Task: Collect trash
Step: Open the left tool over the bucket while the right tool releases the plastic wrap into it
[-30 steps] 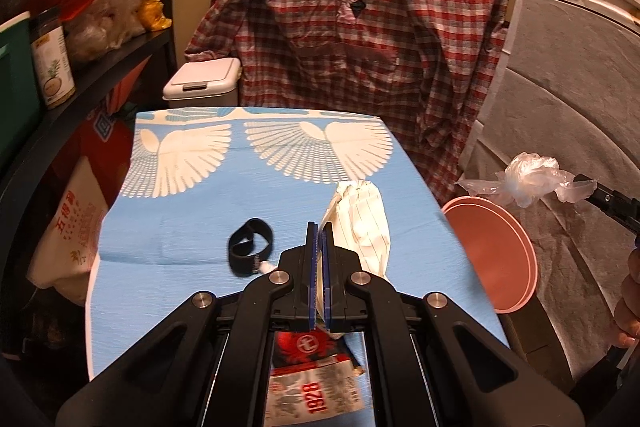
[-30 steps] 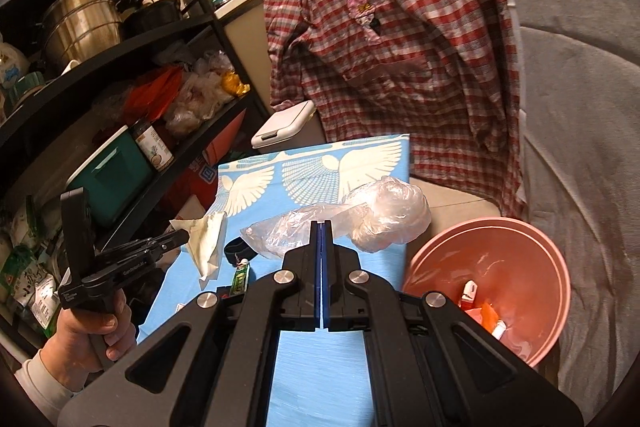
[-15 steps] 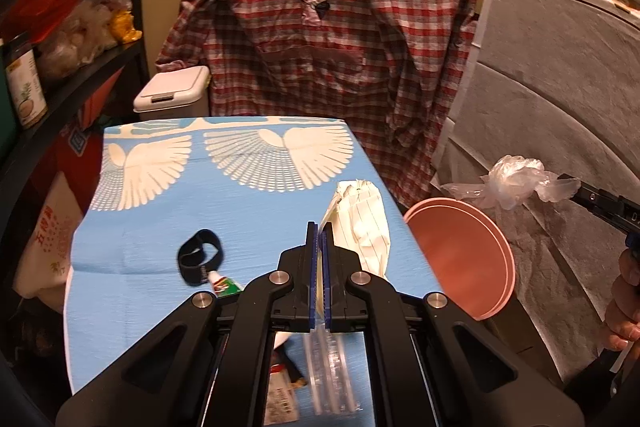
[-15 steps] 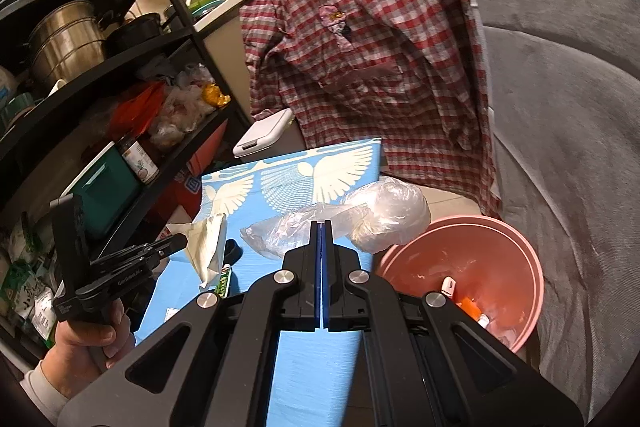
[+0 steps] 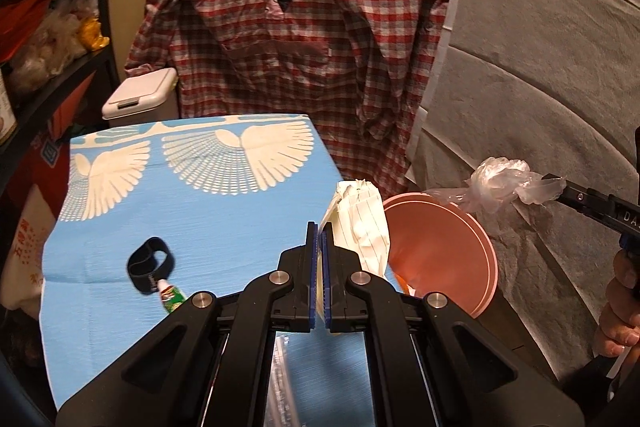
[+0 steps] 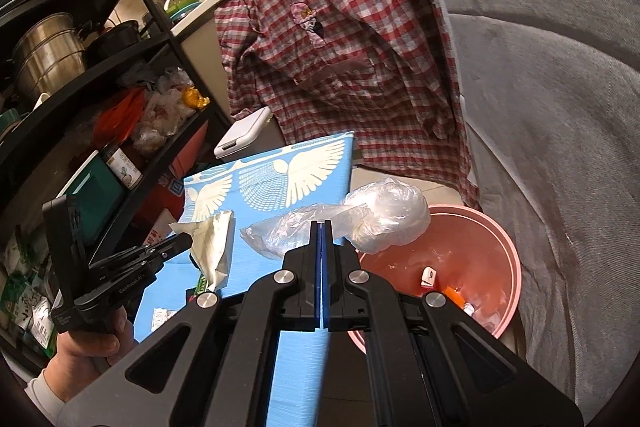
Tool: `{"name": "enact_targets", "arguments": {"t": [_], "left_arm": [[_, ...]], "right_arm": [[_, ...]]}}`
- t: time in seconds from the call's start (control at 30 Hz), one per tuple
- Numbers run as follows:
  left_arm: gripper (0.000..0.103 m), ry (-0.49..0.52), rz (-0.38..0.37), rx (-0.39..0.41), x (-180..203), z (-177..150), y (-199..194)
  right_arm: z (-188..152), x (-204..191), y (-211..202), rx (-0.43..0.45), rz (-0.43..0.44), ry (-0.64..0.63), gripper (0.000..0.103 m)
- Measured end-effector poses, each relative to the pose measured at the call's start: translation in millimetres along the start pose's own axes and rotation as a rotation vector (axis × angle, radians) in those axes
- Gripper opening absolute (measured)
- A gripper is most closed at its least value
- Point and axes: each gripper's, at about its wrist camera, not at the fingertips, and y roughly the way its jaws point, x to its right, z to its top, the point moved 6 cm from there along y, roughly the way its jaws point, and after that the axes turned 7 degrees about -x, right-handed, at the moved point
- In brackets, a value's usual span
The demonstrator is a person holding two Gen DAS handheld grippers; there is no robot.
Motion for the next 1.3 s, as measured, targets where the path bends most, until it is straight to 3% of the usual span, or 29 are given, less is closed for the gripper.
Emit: {"name": "enact_targets", "arguments": {"t": [1.07,1.13,1.17,1.2,1.3], "left_arm": [[0.002,0.098,-0.109,-0.116,96,-2,68],[0.003,0.104,-0.124,-0.130,100,-3,71],[0.009,0.103,-0.129,-0.136,101,-3,72],[0.019,0.102,-0.131,-0.136,101,-3,73],[0.022,0.100,-0.129,-0.129,100,-1,72]], "right_arm": [[-1,54,20,-0.065,-0.058,0.137,0.001],[-2,57,21,-0.071,-0.071,0.143,0.005],[-3,59,22,-0.076,-0.083,0.148,0.005],[-3,60,23,-0.081,-0.086,0.154,0.011],[-4,64,24,-0.082,-0.100,0.164,0.027]]}}
